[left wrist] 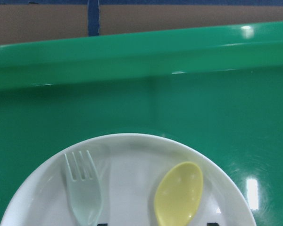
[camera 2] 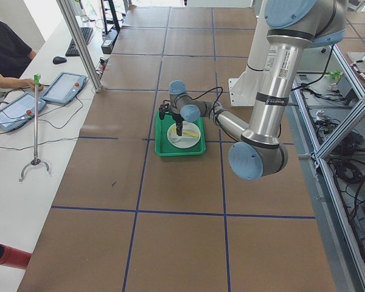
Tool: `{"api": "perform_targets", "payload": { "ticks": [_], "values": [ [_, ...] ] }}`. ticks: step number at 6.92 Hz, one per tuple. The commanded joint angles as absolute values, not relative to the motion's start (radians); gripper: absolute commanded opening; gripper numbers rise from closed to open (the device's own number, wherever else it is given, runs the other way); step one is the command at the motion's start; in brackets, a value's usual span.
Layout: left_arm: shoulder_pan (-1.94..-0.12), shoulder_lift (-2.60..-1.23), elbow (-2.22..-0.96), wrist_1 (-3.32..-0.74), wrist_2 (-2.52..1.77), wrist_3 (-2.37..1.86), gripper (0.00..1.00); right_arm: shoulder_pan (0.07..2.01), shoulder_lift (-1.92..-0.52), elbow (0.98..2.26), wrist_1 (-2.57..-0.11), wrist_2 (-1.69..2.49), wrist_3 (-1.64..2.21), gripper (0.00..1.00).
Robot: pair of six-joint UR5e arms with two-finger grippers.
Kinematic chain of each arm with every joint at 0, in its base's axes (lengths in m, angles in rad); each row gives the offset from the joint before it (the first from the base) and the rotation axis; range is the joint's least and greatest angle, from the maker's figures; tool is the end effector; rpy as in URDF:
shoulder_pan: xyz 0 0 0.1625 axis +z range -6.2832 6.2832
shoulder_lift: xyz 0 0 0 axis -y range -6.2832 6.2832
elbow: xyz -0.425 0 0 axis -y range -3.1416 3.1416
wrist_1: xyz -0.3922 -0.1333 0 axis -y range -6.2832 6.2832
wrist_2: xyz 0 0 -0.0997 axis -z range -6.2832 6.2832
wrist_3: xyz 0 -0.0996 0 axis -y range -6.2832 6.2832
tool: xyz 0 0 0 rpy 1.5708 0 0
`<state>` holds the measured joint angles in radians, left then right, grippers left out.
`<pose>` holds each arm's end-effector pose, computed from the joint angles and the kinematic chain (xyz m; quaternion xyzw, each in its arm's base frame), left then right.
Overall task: Place spoon
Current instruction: 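Lower the left gripper and close it on the yellow spoon's handle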
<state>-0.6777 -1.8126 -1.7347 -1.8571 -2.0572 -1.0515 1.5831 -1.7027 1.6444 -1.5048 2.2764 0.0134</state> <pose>0.4092 -0.4407 0.4245 -0.0017 0.3996 0.0092 0.9167 0.0741 -0.4350 0.6817 0.0034 -0.3455 0.0107 0.9383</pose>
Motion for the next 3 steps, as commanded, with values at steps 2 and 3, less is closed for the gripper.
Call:
{"api": "perform_targets", "payload": {
  "ticks": [2, 3],
  "values": [
    [-0.658, -1.813, -1.732, -1.859, -2.057, -1.051, 0.67, 1.583, -1.703, 1.644, -1.505, 2.276, 0.014, 1.00],
    [-0.658, -1.813, -1.733, -1.859, -2.057, -1.051, 0.66, 1.583, -1.703, 1.644, -1.505, 2.276, 0.014, 1.00]
  ]
}}
